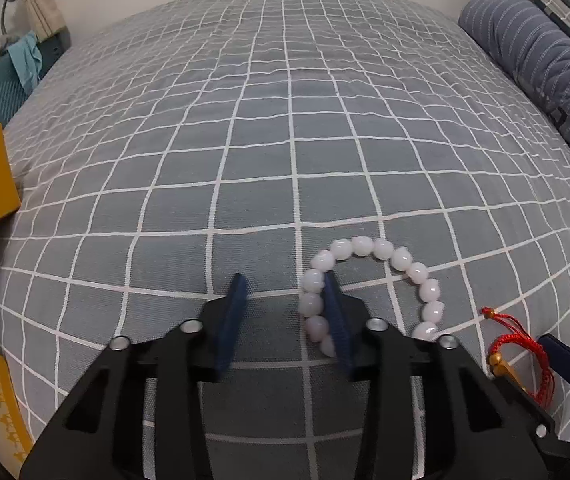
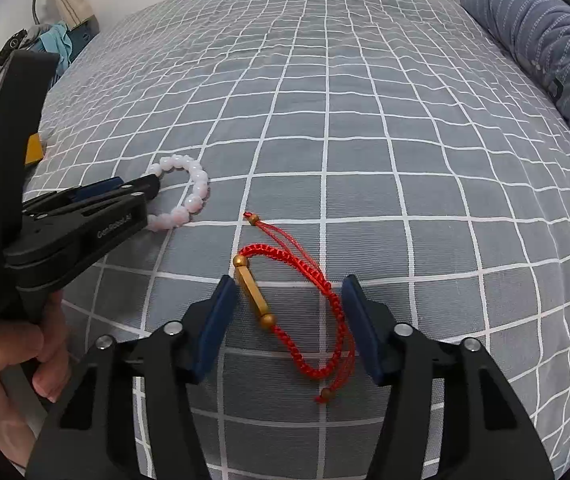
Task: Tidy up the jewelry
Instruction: 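Grasp the pink-white bead bracelet with the left tool while the right tool grasps the red cord bracelet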
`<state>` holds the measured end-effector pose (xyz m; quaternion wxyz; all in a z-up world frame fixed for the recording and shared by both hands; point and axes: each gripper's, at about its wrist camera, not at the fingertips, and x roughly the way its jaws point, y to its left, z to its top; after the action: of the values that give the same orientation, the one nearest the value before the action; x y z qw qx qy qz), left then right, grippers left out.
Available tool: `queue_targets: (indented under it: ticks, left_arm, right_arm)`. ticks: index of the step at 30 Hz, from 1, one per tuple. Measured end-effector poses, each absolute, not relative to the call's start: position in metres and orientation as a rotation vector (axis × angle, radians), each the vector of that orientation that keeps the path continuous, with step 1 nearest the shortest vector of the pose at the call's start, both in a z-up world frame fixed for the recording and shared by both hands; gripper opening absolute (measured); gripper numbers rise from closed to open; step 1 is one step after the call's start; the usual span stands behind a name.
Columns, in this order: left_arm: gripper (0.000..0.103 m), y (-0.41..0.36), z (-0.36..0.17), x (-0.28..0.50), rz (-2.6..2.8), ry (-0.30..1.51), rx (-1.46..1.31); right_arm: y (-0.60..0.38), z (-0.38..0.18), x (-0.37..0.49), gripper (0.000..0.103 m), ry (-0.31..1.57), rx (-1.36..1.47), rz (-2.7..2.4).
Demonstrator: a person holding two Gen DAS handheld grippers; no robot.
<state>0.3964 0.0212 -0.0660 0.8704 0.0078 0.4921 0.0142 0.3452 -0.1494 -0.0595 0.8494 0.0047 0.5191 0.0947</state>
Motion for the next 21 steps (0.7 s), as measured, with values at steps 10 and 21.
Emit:
queue_targets:
  ticks: [10,21]
  left_arm:
    - [0.012,0.0219,-0.0664,0.3956,0.022,1.032,0.017]
    - [0.011,0.0217,-0.0584,0.3885,0.012,1.019,-0.004]
  right_arm:
    - [-0.1481,-0.0597,0.3446,0.023,1.088,-0.002,0.202]
    - [-0.1499,-0.0571,0.345,0.01,1.077,0.0,0.2]
